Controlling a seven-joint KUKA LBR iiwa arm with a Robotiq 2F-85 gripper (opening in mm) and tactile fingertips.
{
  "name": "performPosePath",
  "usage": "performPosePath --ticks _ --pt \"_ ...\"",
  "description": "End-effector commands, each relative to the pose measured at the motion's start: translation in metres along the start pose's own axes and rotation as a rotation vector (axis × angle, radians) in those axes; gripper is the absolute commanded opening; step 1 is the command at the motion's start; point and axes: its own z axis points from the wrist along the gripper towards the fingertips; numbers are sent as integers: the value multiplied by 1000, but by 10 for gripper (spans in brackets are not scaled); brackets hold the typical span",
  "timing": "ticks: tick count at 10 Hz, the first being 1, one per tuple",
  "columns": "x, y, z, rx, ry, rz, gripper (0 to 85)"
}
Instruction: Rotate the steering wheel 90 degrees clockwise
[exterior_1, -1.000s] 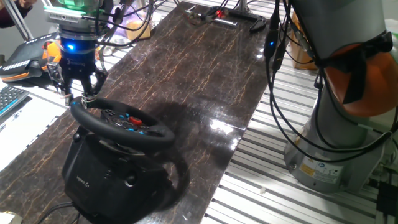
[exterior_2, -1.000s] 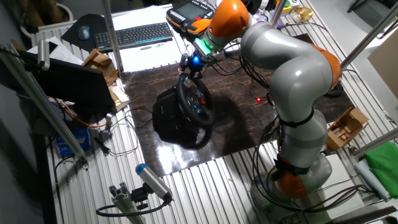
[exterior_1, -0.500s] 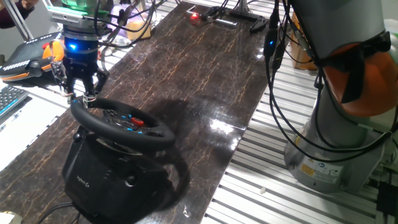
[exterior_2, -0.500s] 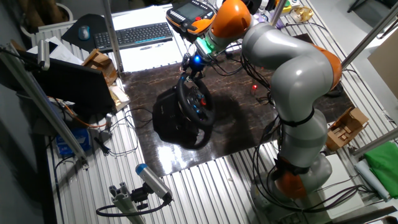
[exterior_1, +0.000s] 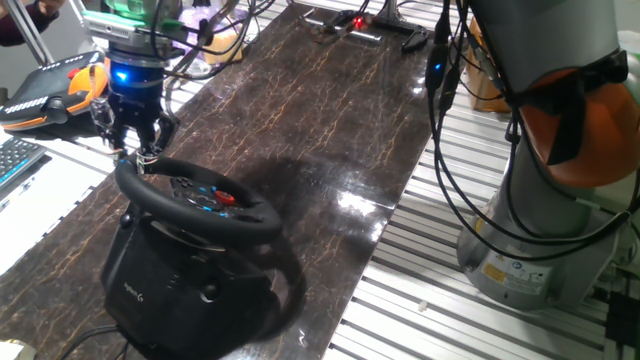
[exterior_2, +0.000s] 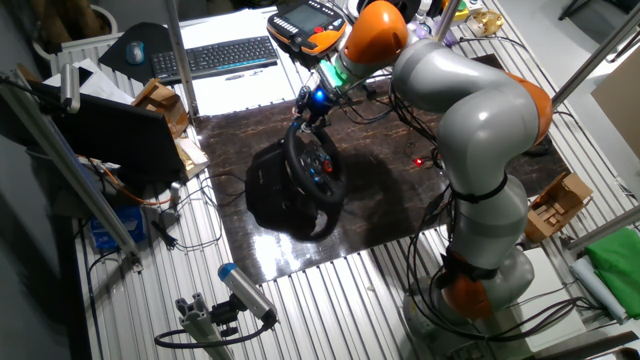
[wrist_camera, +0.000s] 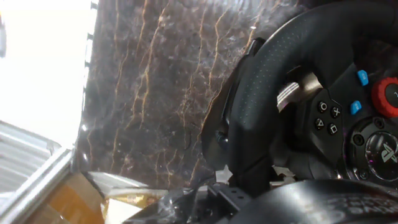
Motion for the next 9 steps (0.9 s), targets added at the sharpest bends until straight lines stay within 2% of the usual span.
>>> performPosePath --ticks 1,5,8,9 --pt "-3 -1 1 -5 -3 16 310" --pt "-8 0 1 -24 -9 97 310" --pt "-12 -1 1 -35 -40 160 310" --pt "-14 -1 1 -40 -42 186 307"
